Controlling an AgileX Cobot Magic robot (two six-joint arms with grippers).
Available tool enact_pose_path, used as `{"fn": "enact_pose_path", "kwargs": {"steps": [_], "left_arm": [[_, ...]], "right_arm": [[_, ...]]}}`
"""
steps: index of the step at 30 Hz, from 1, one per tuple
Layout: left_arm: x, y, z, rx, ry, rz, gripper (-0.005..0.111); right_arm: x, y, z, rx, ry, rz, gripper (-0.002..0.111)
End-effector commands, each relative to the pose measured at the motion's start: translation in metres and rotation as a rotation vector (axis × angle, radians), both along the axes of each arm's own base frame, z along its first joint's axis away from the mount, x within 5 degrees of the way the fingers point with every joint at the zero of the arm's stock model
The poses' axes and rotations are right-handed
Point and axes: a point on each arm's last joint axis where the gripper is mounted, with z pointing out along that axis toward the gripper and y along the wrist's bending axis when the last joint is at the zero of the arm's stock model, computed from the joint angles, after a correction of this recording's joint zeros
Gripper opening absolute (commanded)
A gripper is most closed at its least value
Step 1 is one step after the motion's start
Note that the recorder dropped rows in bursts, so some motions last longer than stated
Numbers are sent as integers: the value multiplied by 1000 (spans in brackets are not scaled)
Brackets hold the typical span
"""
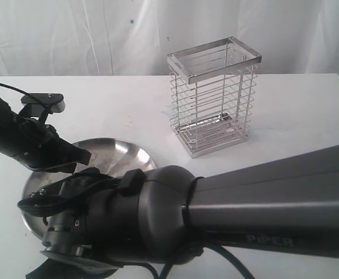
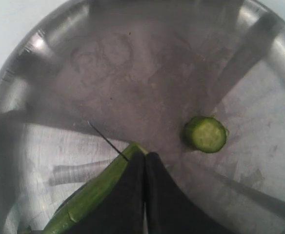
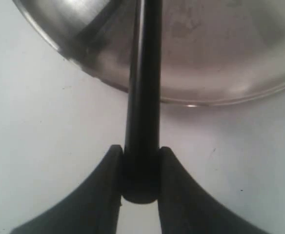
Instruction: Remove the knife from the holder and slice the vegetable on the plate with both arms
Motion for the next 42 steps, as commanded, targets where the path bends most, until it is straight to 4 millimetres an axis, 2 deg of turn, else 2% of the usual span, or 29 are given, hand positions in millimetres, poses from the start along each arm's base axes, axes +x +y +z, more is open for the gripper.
{"fn": "enact_pose_path", "kwargs": {"steps": [1,7,13,15,21,27,31,36,42], "left_arm": [[4,-1,1,-10,-30,25,0],[5,0,1,5,-38,16,0],[8,0,-43,34,97,9,0],[9,0,-38,33,72,12,0],[9,-1,5,7,-43,3,0],[-2,1,25,53,-71,-66,0],[-7,3,24,77,-31,-97,0],[-16,10,9,127,5,-79,0],[-23,23,-4,127,23,-4,0]], "right_arm": [[0,1,1,6,-10,10,0],[0,1,1,8,-15,17,0],[1,2,1,21,-19,23,0],[1,3,2,24,-20,24,0],[1,3,2,25,-21,29,0],[1,3,2,18,-23,44,0],[0,3,1,12,-19,59,0],[0,3,4,-5,-13,99,0],[11,2,10,4,23,114,0]]}}
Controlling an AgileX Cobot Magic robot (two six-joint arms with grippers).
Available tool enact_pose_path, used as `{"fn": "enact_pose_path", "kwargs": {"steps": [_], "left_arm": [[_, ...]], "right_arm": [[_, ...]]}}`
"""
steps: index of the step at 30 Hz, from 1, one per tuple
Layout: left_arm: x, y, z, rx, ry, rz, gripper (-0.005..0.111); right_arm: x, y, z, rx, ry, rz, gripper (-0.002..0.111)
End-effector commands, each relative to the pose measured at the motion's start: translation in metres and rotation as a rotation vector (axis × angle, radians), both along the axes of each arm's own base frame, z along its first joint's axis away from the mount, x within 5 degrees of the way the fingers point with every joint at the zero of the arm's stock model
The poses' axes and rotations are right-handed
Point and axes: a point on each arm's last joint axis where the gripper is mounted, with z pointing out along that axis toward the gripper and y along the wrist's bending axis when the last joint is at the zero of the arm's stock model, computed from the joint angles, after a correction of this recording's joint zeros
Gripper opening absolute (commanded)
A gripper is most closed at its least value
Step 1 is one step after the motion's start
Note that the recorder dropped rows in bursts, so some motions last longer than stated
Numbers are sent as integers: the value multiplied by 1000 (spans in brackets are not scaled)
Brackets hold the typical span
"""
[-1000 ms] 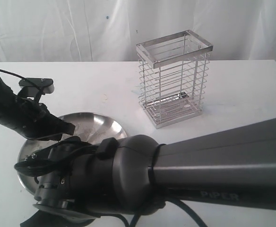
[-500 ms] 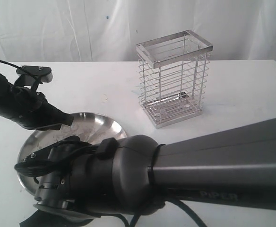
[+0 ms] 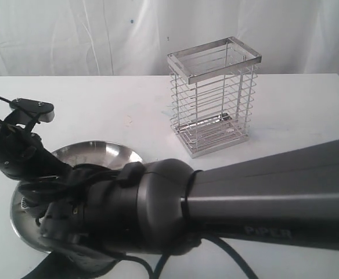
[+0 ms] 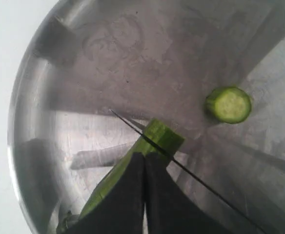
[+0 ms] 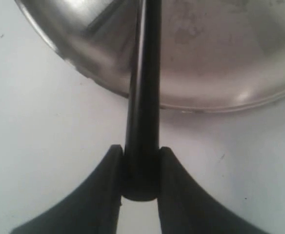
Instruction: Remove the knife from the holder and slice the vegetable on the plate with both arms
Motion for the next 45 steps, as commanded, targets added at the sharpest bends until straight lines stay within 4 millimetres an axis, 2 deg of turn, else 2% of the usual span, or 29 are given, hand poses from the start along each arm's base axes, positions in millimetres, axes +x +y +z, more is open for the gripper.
{"fn": "enact_pose_path", "kwargs": {"steps": [1,9,20,30,38,45], "left_arm": [[-4,8,-5,1,-20,51,0],[-4,9,-6,-13,-31,85,0],[-6,9,-8,-27,-12,95,0],[-8,7,-8,-50,12,109,0],[-13,5,-10,-48,71,86,0],[-22,8,-24,-30,66,102,0]], "right_arm": [[12,-2,6,16,27,15,0],[15,-5,6,9,37,16,0],[8,-2,-13,-27,137,42,0],[14,-3,-4,-54,86,106,0],[29,-4,4,-30,70,95,0],[31,-4,4,-30,64,114,0]]}}
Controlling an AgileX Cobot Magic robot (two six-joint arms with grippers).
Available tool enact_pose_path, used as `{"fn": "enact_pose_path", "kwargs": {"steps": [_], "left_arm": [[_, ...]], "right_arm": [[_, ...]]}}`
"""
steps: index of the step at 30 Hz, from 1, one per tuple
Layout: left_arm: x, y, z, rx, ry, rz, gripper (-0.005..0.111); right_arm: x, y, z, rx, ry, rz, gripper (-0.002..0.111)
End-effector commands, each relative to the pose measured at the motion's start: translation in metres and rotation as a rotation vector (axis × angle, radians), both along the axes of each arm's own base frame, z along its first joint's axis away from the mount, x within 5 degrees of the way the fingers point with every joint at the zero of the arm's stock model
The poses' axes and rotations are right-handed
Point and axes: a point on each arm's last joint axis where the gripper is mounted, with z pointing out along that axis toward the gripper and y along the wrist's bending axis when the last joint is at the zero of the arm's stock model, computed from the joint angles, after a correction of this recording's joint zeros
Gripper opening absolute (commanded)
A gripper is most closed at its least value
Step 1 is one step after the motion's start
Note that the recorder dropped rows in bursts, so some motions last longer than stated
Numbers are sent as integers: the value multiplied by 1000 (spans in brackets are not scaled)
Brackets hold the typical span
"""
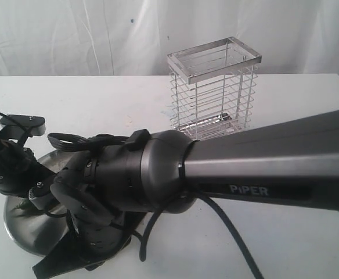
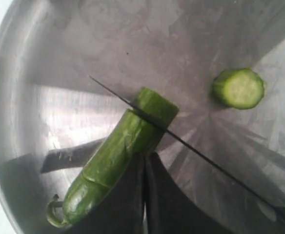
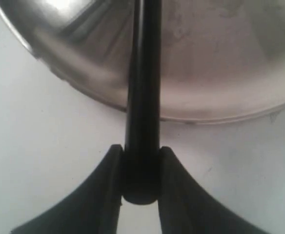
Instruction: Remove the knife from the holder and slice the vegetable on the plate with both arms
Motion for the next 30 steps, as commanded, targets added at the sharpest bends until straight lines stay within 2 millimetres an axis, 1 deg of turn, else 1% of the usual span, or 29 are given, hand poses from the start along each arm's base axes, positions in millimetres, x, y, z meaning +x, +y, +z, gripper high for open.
{"fn": "enact_pose_path", "kwargs": {"steps": [1,6,9,15,20,27,30], "left_arm": [[-9,2,-10,3,1,24,0],[-8,3,-19,10,8,32,0],[-7,3,-19,13,-5,36,0],[-6,3,-19,14,-15,38,0],[-6,3,-18,10,-18,49,0],[-4,4,12,-11,-118,62,0],[-5,8,17,-13,-132,74,0]], "right_arm": [[5,-1,6,12,-22,22,0],[4,0,-1,7,-6,37,0],[2,0,-6,-8,23,39,0],[1,-2,-6,-37,39,36,0],[-4,-5,-6,-60,84,45,0],[-4,-5,-6,-61,83,47,0],[-4,-4,-6,-59,83,47,0]]}}
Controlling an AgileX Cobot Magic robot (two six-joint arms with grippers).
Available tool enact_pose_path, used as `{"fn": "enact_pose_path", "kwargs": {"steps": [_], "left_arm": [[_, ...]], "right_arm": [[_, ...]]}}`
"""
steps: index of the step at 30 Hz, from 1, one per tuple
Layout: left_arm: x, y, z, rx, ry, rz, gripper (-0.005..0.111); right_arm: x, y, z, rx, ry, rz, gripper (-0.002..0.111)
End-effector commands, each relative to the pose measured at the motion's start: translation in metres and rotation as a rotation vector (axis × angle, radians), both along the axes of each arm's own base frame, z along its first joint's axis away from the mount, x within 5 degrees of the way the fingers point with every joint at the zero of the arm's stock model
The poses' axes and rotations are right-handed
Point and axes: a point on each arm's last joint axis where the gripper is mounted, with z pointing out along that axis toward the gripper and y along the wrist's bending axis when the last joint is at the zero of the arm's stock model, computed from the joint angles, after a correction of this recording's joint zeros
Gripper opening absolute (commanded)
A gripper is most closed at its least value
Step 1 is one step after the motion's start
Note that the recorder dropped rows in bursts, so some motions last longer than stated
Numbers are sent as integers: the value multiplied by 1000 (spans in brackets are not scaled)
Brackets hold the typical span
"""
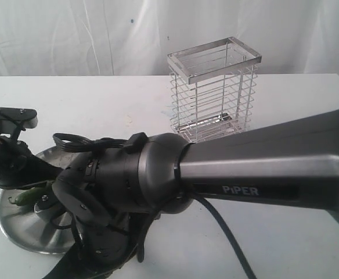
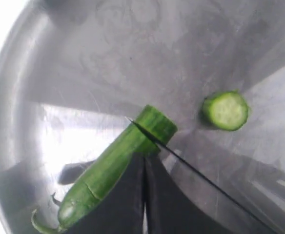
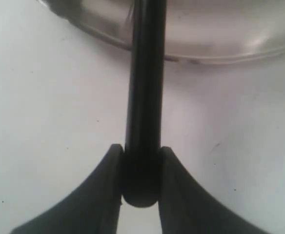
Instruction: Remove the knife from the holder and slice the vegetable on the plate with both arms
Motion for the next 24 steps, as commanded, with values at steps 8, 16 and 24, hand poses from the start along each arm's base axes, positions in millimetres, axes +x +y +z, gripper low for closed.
{"fn": "enact_pose_path", "kwargs": {"steps": [8,16,24], "left_arm": [[-8,4,1,-6,18,15,0],[-2,4,-18,10,62,17,0],[-2,4,-18,9,64,17,0]], "right_arm": [[1,0,3,6,1,9,0],[0,1,3,18,13,20,0],[3,6,7,53,-5,43,0]]}}
